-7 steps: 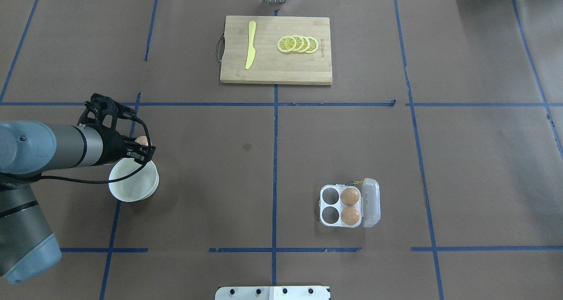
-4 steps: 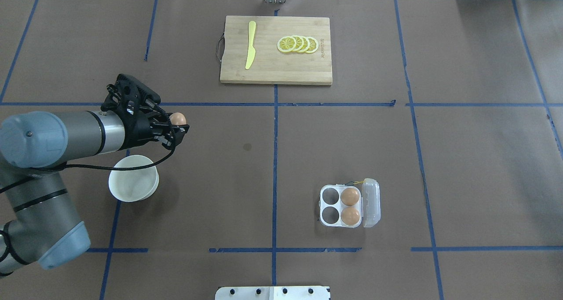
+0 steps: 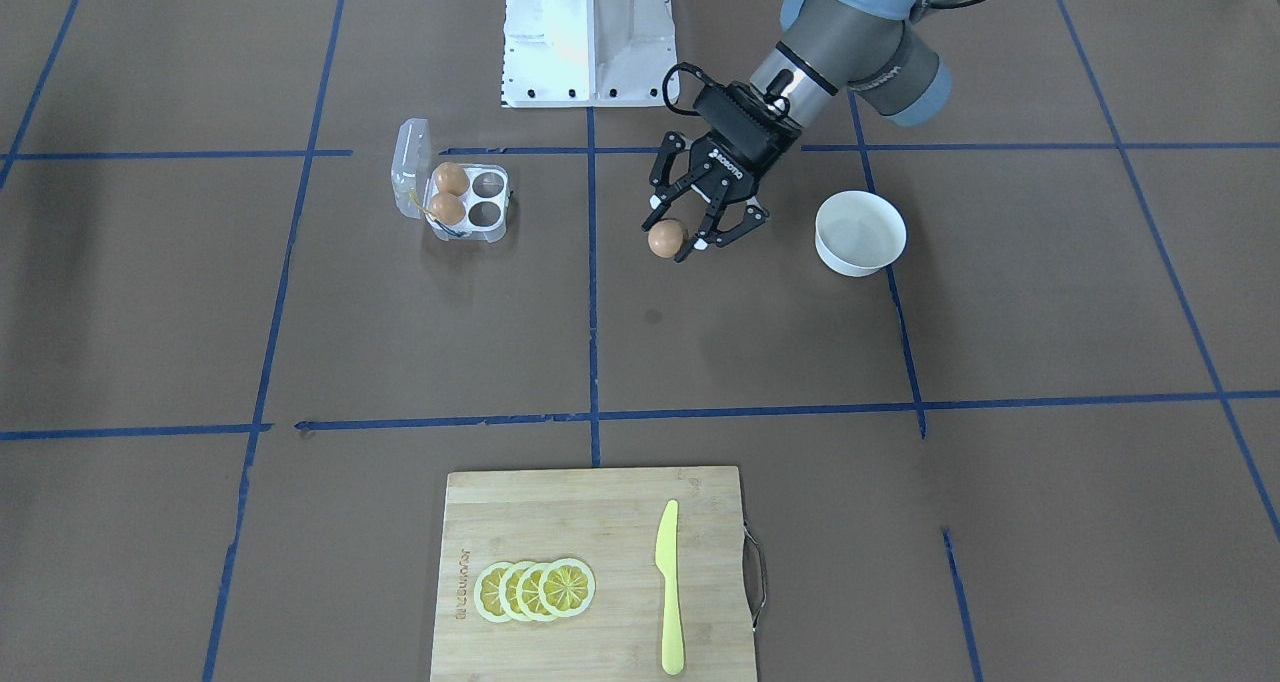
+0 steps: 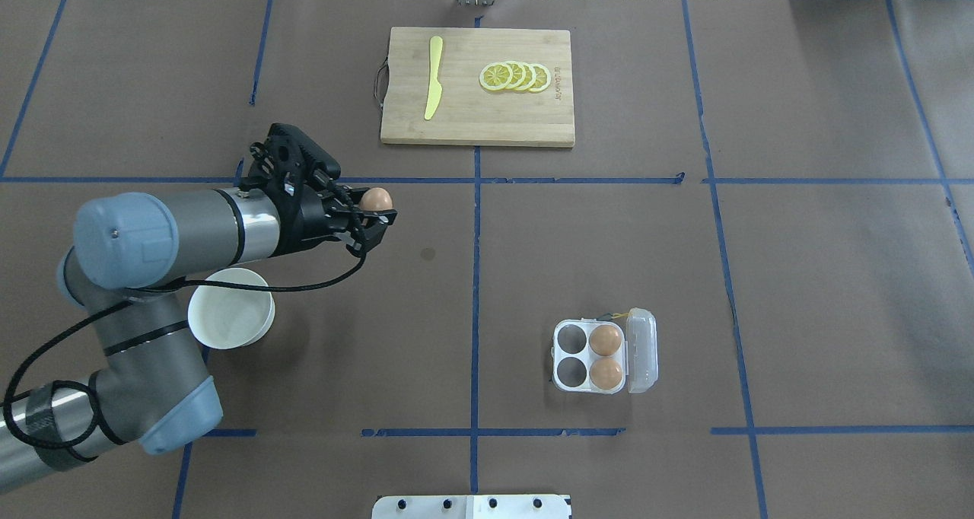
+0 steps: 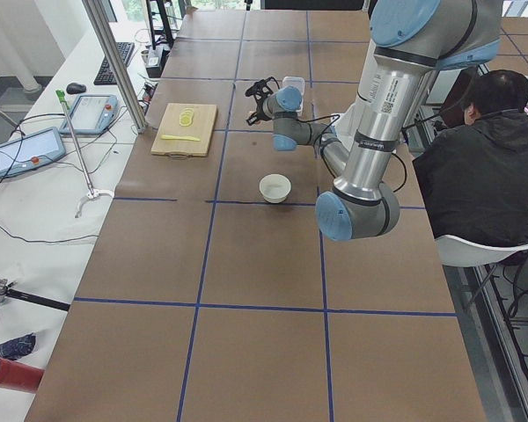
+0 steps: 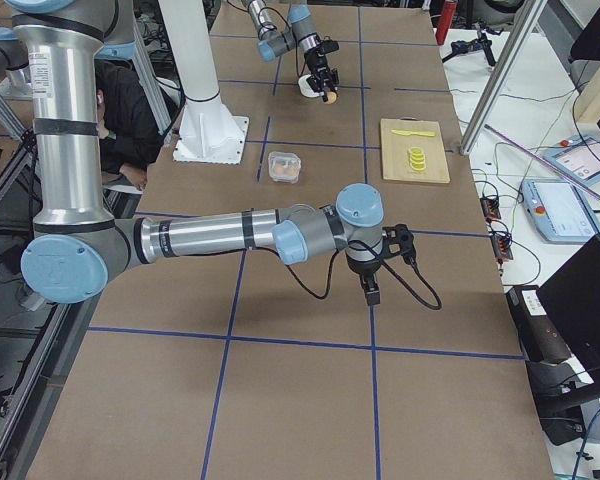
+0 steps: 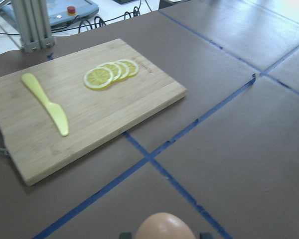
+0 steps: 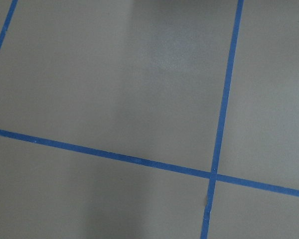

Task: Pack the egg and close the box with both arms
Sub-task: 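Lift the egg with the left gripper and carry it to the egg box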

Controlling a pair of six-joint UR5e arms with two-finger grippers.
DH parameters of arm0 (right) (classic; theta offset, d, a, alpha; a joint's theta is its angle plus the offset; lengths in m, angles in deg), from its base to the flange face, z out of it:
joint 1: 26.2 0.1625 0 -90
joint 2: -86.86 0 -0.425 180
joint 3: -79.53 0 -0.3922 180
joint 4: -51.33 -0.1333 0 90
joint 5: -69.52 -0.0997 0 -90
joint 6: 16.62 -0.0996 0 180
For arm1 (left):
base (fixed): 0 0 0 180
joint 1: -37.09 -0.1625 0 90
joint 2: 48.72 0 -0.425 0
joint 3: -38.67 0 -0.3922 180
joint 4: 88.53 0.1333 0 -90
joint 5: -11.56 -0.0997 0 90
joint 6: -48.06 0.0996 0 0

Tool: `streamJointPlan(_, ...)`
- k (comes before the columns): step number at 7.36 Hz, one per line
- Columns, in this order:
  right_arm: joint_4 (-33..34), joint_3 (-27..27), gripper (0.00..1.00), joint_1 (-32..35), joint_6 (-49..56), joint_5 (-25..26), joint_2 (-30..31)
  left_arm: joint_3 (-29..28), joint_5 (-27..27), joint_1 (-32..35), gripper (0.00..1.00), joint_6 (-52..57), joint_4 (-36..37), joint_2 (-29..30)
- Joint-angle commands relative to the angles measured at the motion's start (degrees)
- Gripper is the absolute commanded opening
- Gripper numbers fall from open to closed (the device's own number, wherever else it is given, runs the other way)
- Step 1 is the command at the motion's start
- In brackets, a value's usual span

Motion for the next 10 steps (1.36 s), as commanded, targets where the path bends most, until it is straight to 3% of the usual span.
streamJointPlan(1, 0.0, -0.2, 1.00, 0.0, 0.1, 0.0, 0.0, -7.7, -5.0, -5.5, 0.00, 10.6, -14.3, 2.4)
streamJointPlan(2, 0.0, -0.3, 1.00, 0.0, 0.1, 0.0, 0.0, -12.8, -5.2, -6.8, 0.00, 11.6, -20.8, 4.8)
streamJointPlan(5, 0.0, -0.5, 1.00, 0.0, 0.1, 0.1, 0.1, -24.0, -11.2, -11.5, 0.00, 15.7, -21.6, 17.5)
streamJointPlan(8, 0.0, -0.8, 1.00, 0.0, 0.1, 0.3, 0.1, -26.9, -10.5, -12.8, 0.00, 18.2, -22.0, 20.7)
streamJointPlan(9, 0.0, -0.8, 1.00, 0.0, 0.1, 0.3, 0.1, -28.2, -10.1, -12.8, 0.14, 18.2, -22.0, 21.3)
streamJointPlan(10, 0.0, -0.8, 1.00, 0.0, 0.1, 0.3, 0.1, -28.2, -9.4, -12.8, 0.18, 18.2, -22.0, 21.3)
